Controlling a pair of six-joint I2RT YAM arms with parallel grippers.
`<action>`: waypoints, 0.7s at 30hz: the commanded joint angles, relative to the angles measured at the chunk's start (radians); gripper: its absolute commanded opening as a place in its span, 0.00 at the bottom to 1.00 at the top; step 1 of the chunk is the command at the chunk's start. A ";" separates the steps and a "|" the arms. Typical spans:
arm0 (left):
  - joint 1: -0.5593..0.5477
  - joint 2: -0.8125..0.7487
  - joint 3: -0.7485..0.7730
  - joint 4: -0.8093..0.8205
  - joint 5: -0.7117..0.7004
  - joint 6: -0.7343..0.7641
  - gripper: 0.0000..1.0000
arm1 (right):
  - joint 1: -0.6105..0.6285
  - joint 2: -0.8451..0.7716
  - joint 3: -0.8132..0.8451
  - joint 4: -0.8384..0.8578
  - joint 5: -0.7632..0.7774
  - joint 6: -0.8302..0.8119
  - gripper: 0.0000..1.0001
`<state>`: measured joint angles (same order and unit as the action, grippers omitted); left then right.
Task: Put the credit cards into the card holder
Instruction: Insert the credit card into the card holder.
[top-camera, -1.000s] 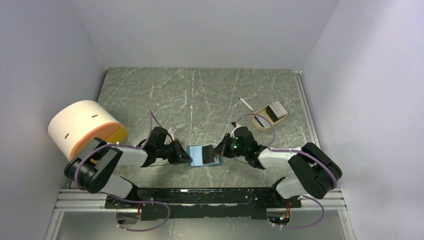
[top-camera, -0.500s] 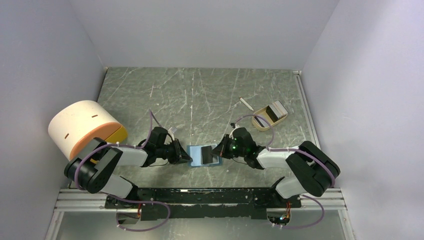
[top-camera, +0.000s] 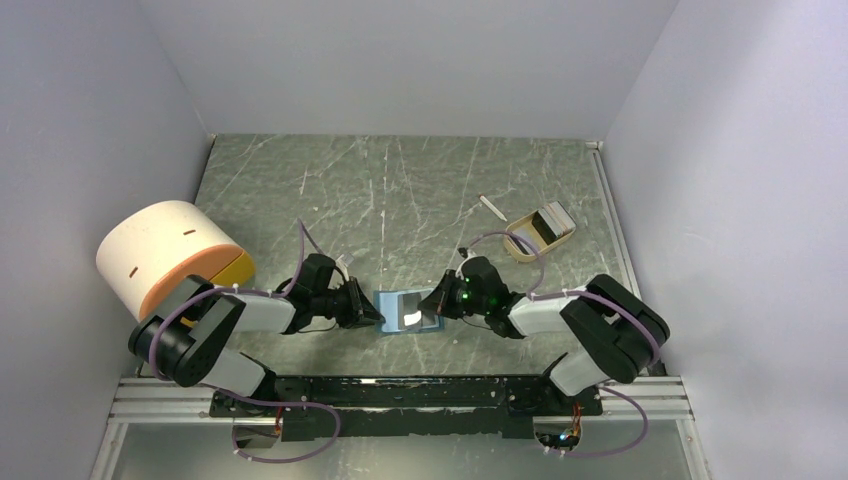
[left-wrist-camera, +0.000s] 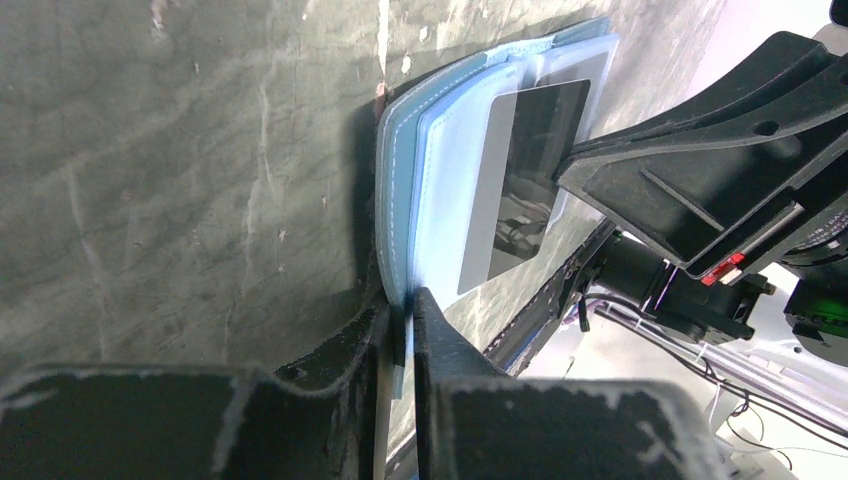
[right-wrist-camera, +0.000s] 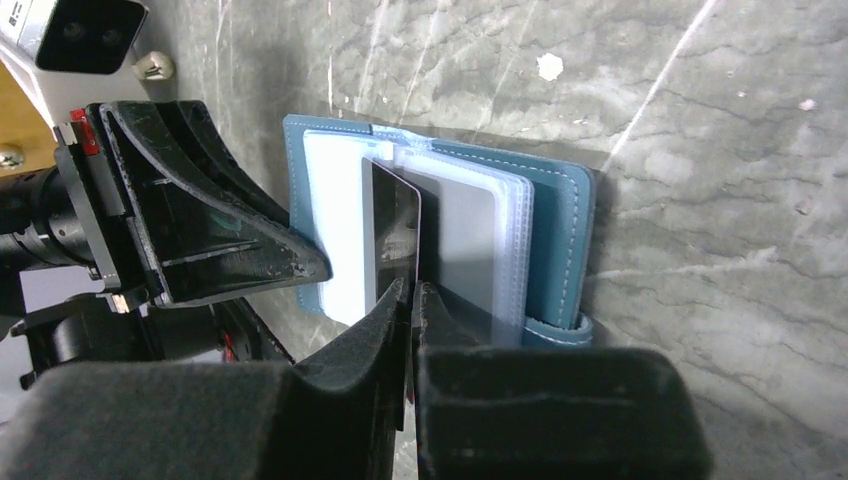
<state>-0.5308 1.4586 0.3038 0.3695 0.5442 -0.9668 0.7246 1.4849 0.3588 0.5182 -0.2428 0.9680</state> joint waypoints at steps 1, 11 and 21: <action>-0.007 -0.005 0.001 0.024 0.018 -0.010 0.16 | 0.025 0.034 0.028 0.022 0.018 0.008 0.08; -0.014 -0.003 -0.001 0.066 0.046 -0.022 0.21 | 0.067 0.030 0.094 -0.142 0.090 -0.042 0.32; -0.015 -0.034 -0.023 0.153 0.082 -0.049 0.29 | 0.067 0.036 0.135 -0.154 0.098 -0.095 0.44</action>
<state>-0.5396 1.4429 0.3023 0.4164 0.5835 -0.9924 0.7872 1.4948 0.4732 0.3744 -0.1638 0.9138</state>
